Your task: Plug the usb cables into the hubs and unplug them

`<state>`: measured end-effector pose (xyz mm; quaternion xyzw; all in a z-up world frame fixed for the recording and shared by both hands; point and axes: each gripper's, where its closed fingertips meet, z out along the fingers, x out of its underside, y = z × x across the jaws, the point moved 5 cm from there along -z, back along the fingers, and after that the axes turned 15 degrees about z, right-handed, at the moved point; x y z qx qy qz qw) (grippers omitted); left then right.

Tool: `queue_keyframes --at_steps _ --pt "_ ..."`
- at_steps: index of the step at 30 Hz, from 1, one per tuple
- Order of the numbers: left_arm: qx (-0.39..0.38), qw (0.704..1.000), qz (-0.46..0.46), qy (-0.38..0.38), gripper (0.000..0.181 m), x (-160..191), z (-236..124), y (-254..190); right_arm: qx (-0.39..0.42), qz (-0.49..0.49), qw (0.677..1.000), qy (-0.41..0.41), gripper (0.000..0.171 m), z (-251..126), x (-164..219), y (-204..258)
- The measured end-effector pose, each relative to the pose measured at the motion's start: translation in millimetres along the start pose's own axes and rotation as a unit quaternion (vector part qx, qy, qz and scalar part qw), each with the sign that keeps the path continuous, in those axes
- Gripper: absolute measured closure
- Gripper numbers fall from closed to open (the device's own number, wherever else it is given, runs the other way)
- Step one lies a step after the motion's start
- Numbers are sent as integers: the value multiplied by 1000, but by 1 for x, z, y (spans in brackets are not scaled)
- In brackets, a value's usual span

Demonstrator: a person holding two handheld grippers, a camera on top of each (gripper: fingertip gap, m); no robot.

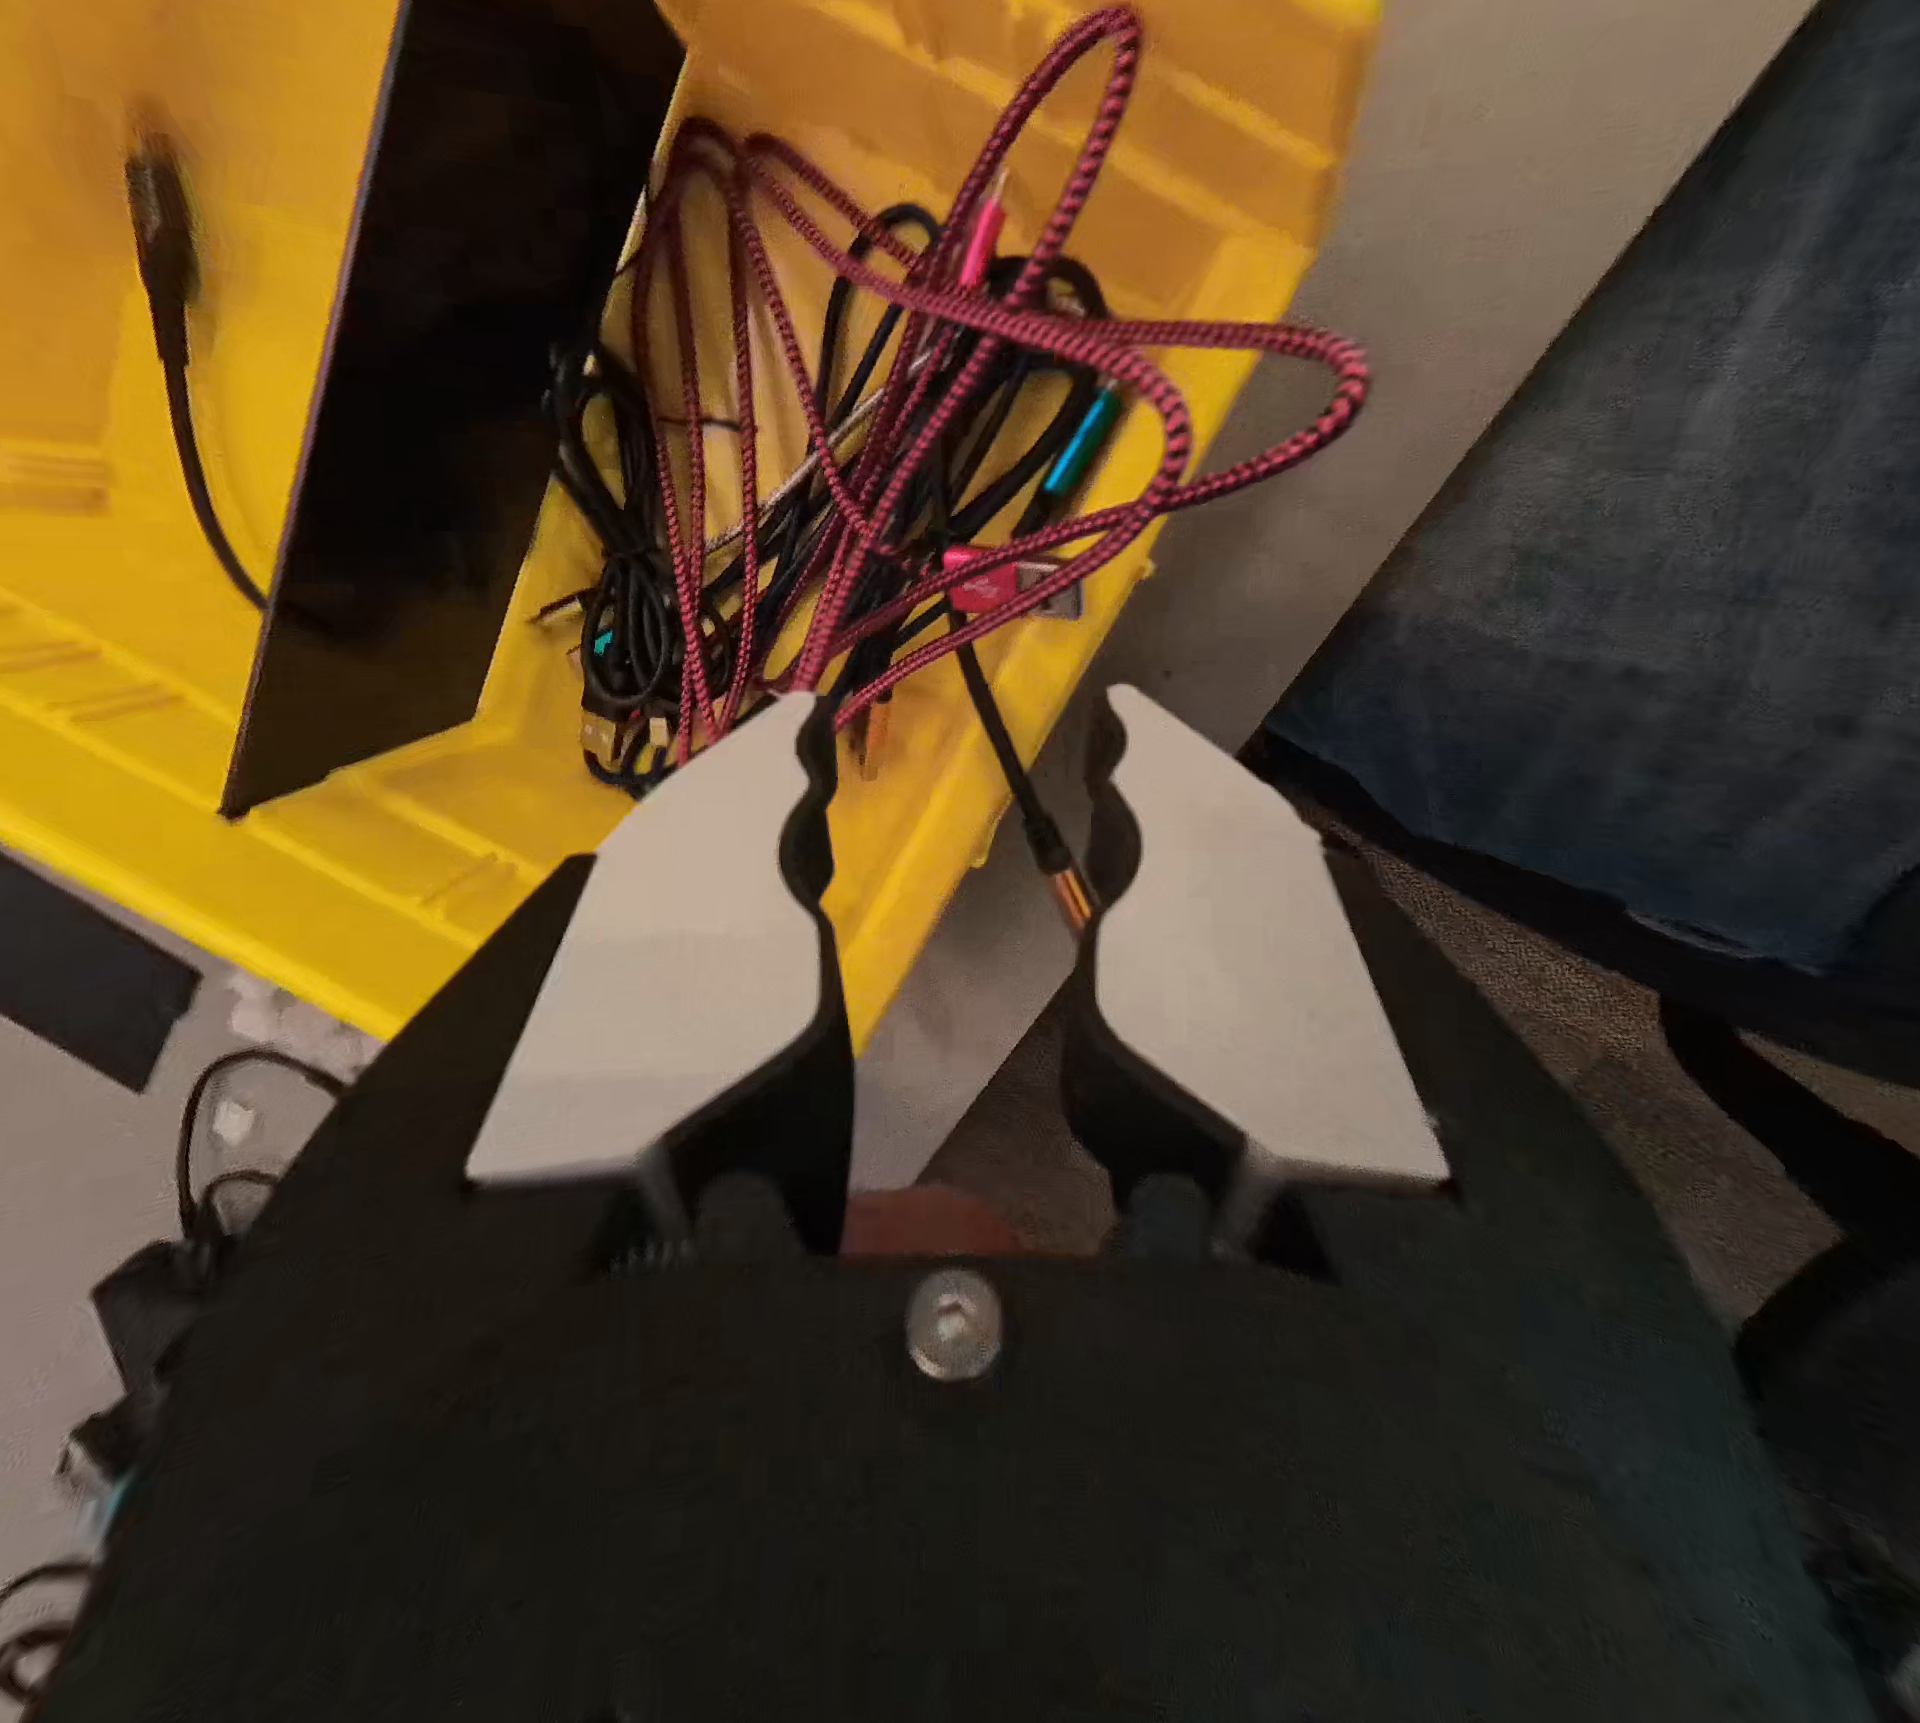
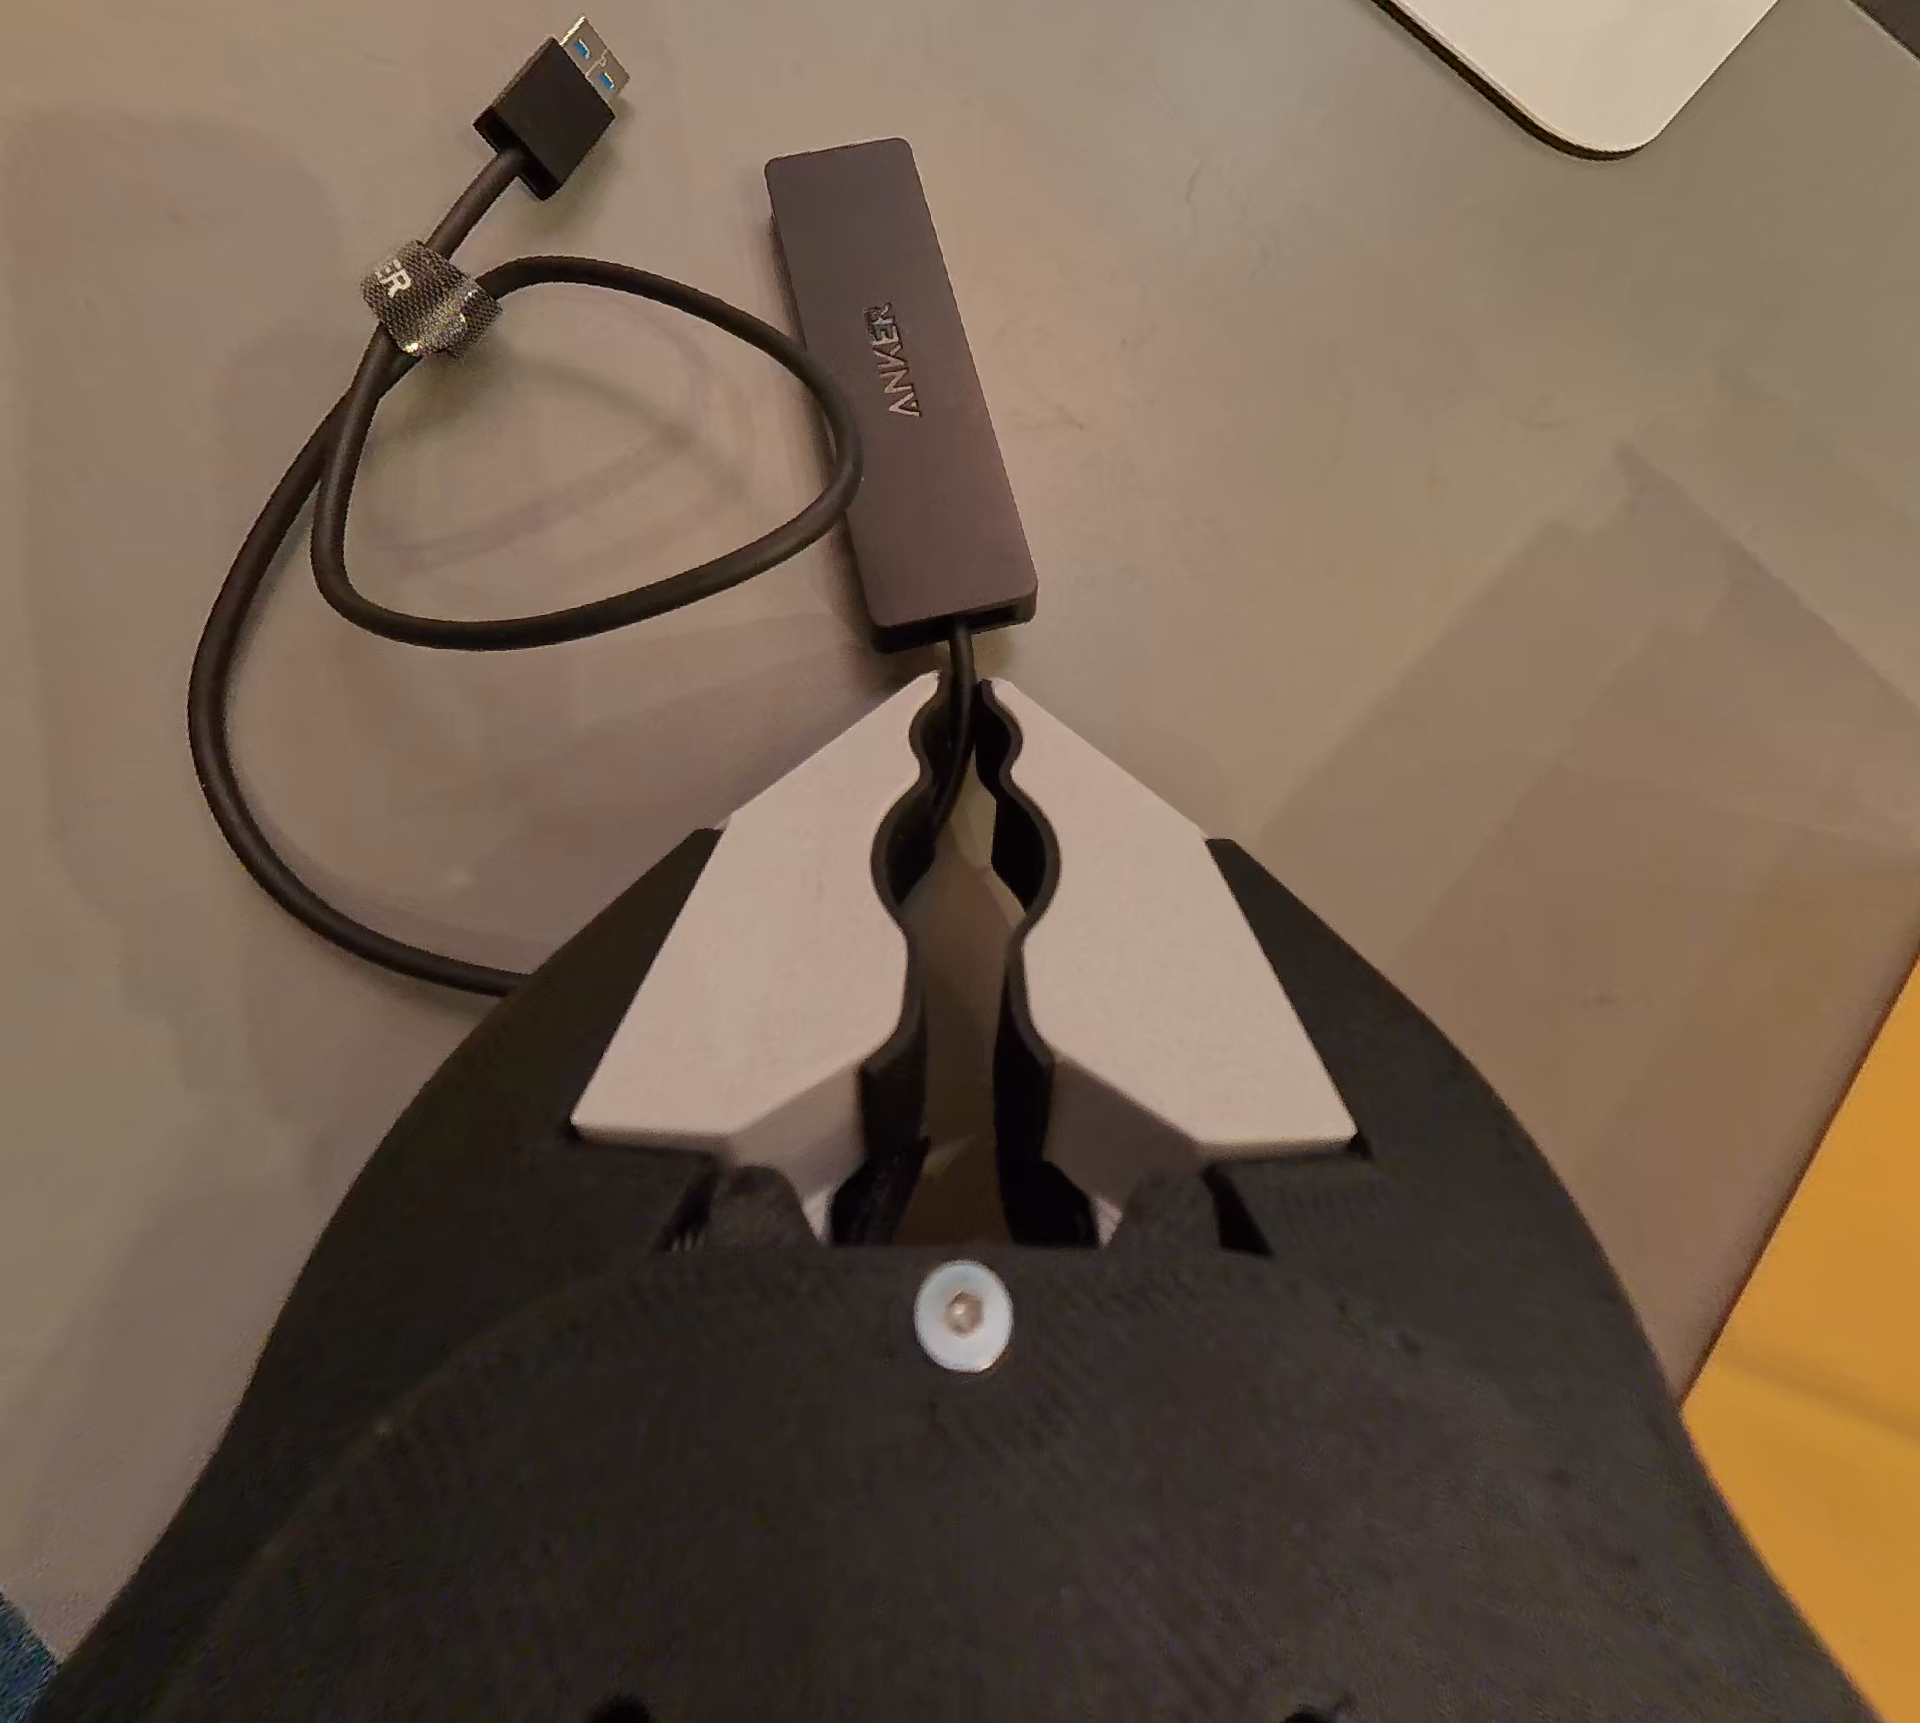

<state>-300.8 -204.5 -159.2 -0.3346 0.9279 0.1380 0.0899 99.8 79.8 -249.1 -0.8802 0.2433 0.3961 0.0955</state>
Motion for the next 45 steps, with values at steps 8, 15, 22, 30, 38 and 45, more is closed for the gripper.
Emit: queue_keyframes --at_steps 8,15,22,30,38,45 --pt "-65 991 119 -2 140 -42 25 -10 2 -1 1000 -1 171 0 0 0" --pt "-99 992 10 -80 179 -46 4 23 1 -1 1000 -1 171 0 0 0" --pt "-141 972 -112 -153 180 -28 -48 75 1 -1 1000 -1 170 0 0 0" --pt "-197 975 -97 42 179 12 -3 83 1 -2 1000 -1 171 -1 0 0" --pt "-254 953 7 167 177 16 33 90 3 -3 1000 -2 171 -1 0 0" --pt "-148 979 -112 90 121 18 23 90 2 -5 1000 -2 171 -1 0 0"
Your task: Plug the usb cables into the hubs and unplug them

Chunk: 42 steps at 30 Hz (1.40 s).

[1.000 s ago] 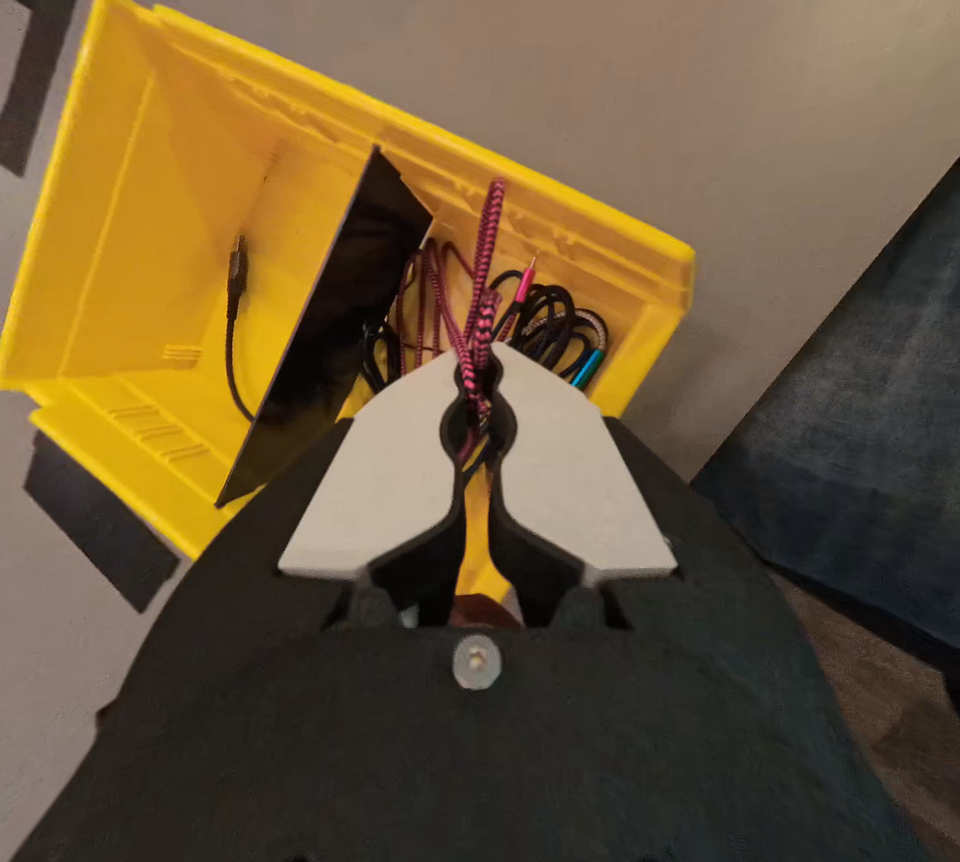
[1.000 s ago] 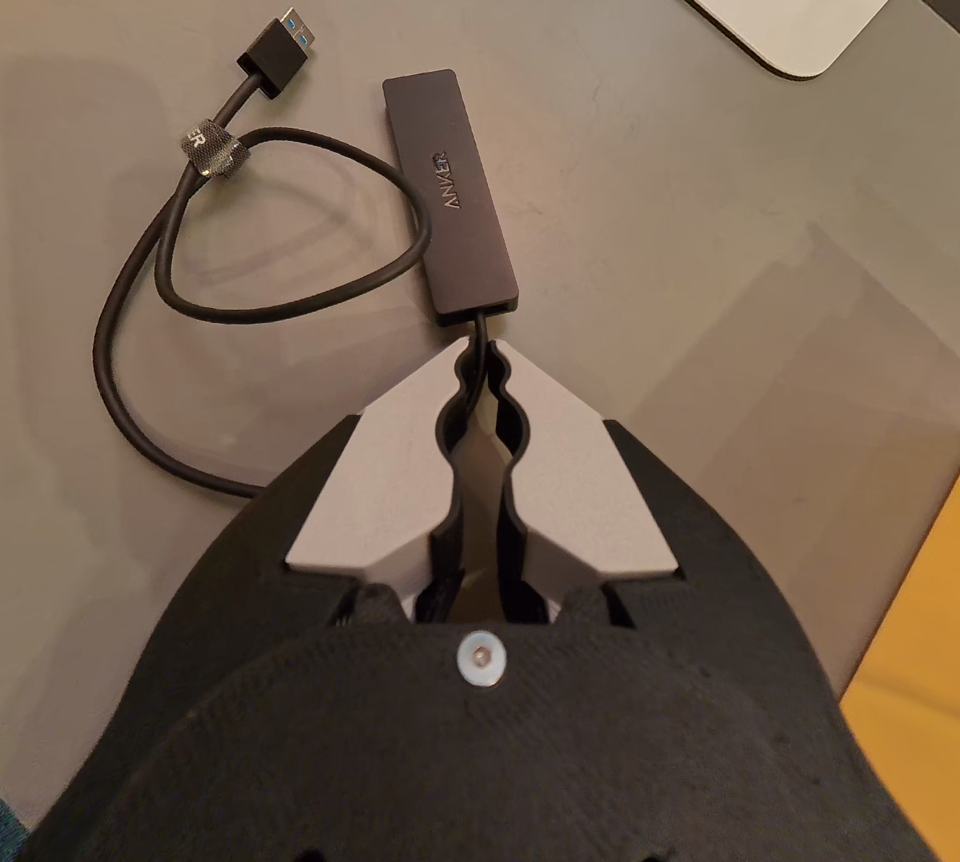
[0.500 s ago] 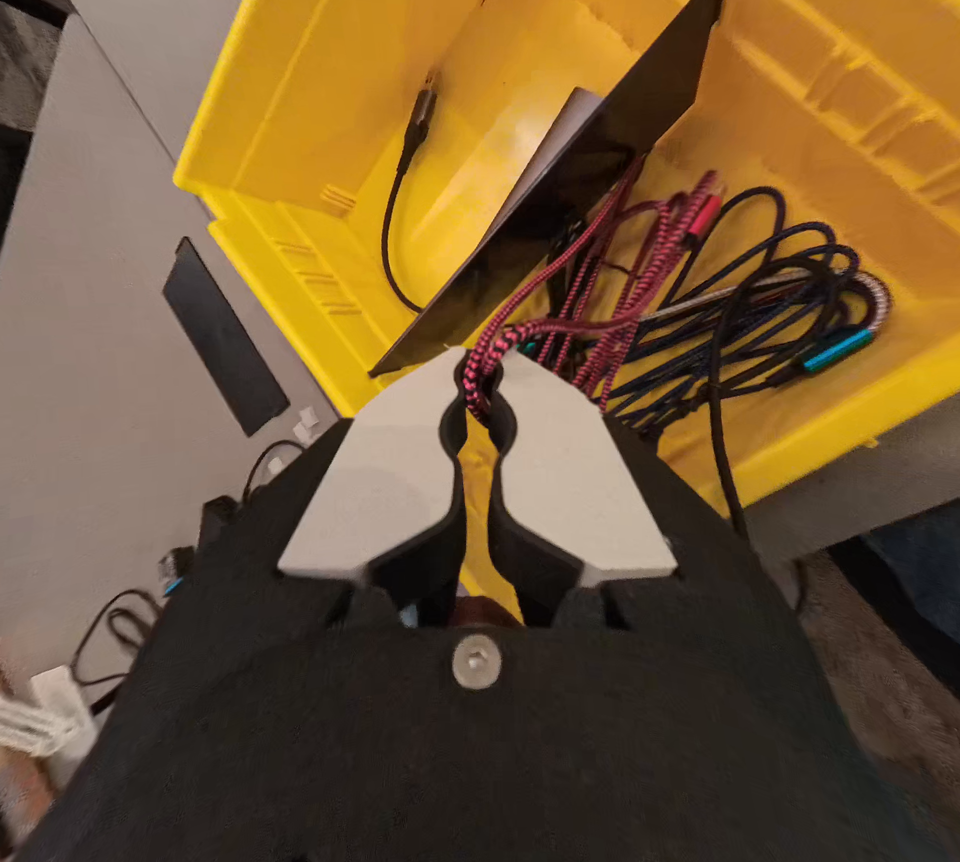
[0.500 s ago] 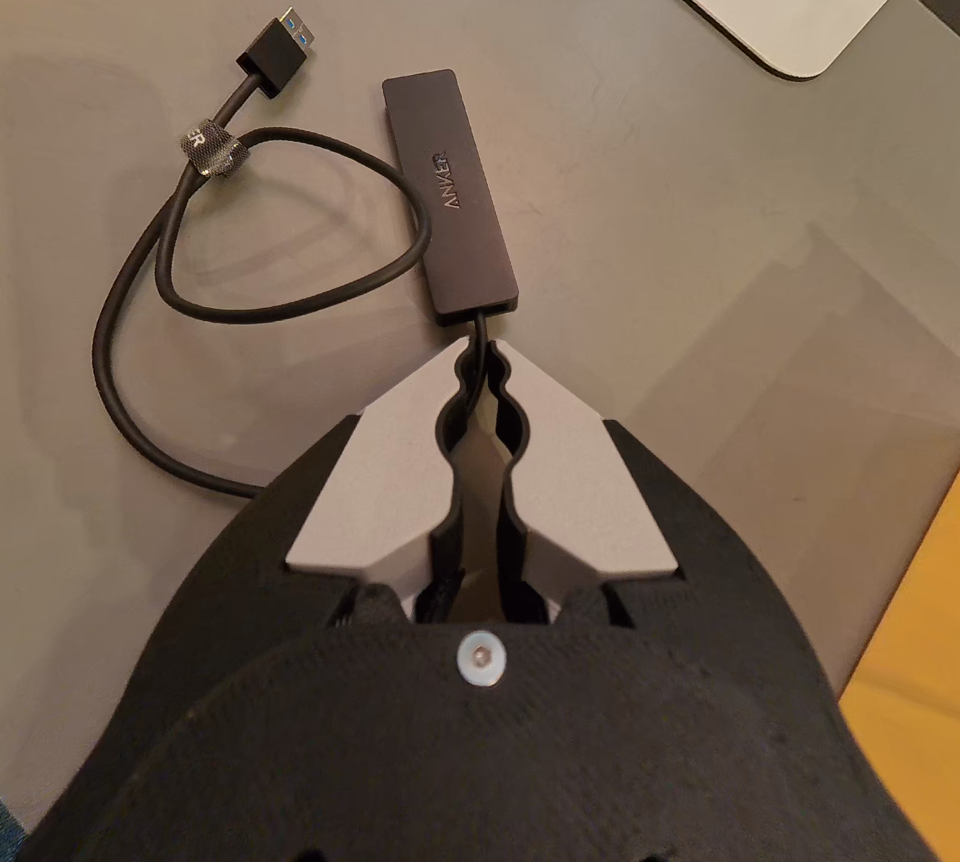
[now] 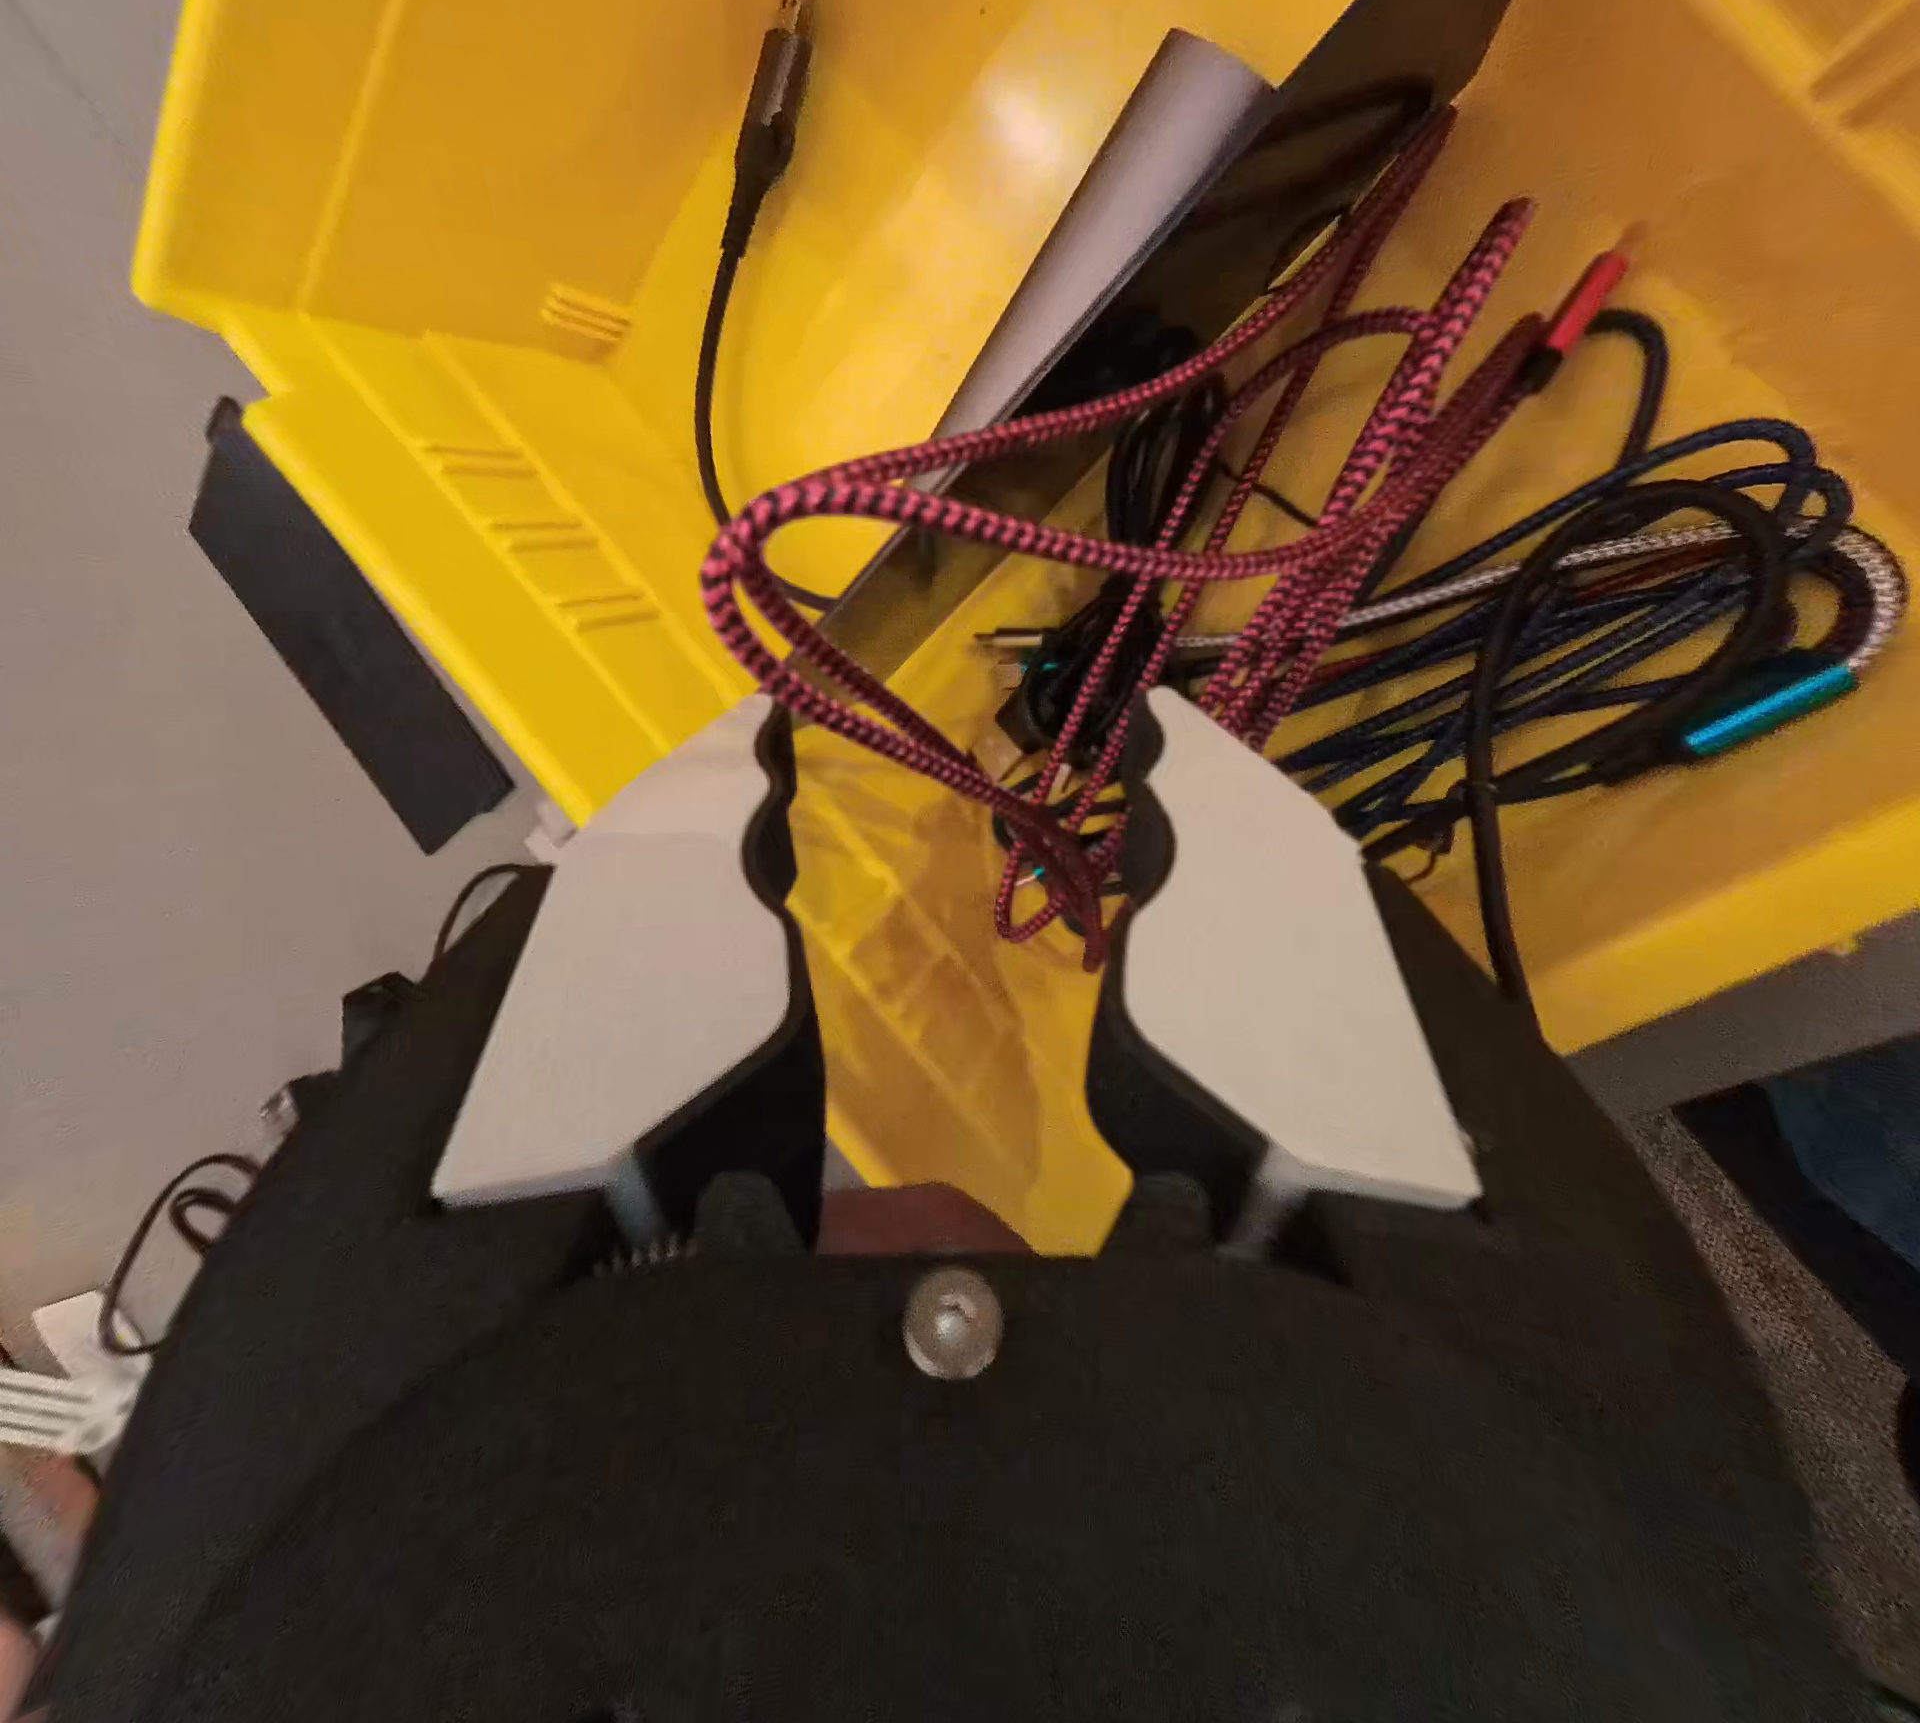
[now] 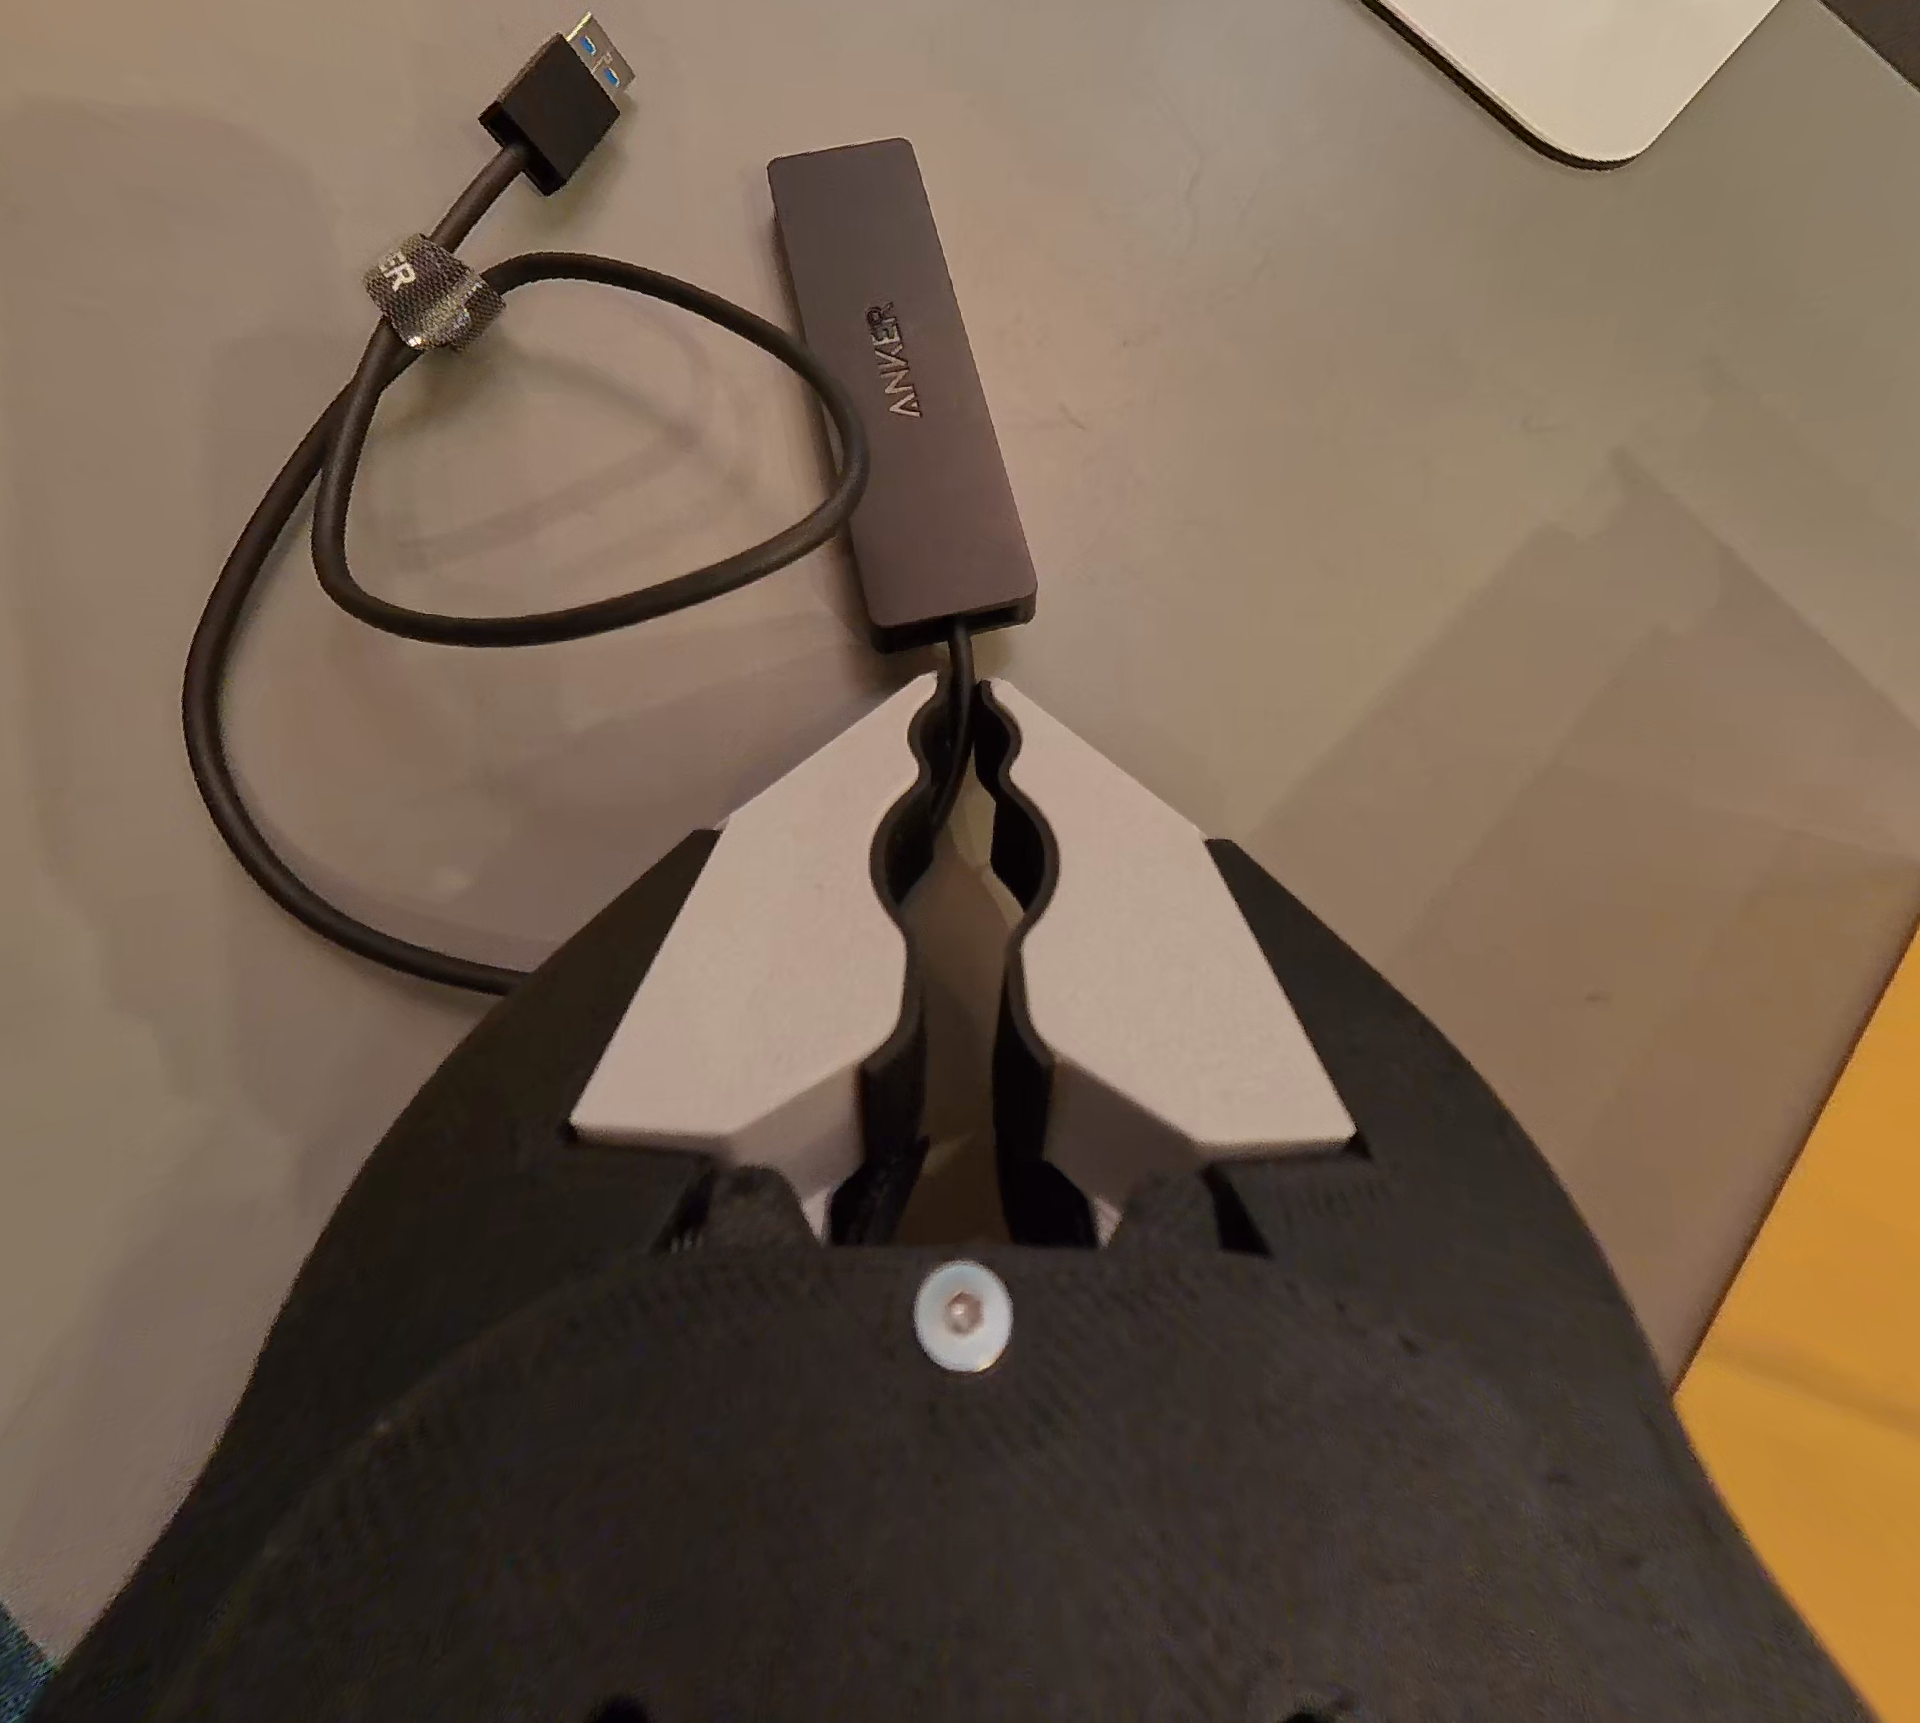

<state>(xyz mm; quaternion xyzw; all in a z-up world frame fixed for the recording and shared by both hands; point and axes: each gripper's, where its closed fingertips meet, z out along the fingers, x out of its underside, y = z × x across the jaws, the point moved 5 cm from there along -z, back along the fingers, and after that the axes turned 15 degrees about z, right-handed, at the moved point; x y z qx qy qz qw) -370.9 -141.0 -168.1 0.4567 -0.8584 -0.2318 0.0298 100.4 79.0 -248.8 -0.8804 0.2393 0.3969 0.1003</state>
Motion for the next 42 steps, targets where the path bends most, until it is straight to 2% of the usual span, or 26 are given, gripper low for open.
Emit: queue_keyframes --at_steps 6,8,10,12,13,15,17,22,25,27,33,37,42 --pt "-36 999 17 -13 111 9 -40 -4 -1 -1 1000 0 171 0 0 0" --pt "-51 998 31 -24 121 7 -62 -11 -1 0 1000 0 171 0 0 0" --pt "-35 997 41 -50 132 -1 -83 -28 -1 0 1000 0 171 0 -1 0" --pt "17 994 76 -78 155 -15 -95 -54 -1 0 1000 0 171 1 -1 0" --pt "35 991 96 -86 162 -22 -95 -67 -1 -1 1000 0 171 1 -1 0" --pt "62 988 126 -62 163 -30 -78 -83 -1 -2 1000 0 171 1 -1 0" --pt "60 987 144 -34 162 -30 -54 -82 -1 -3 1000 0 171 1 -1 0" --pt "125 979 158 37 156 -21 -8 -86 3 -6 1000 -2 171 0 0 1" --pt "154 976 138 68 159 -14 9 -85 2 -6 1000 -2 171 0 0 1" --pt "159 974 145 76 168 -10 15 -86 1 -6 1000 -2 170 0 0 1" --pt "143 977 146 59 173 -9 -2 -79 1 -6 1000 -2 170 1 -1 0" --pt "128 974 179 46 174 -5 -34 -74 0 -6 1000 -2 170 1 -1 1" --pt "149 965 211 39 174 3 -73 -83 1 -7 1000 -2 170 1 -1 1"
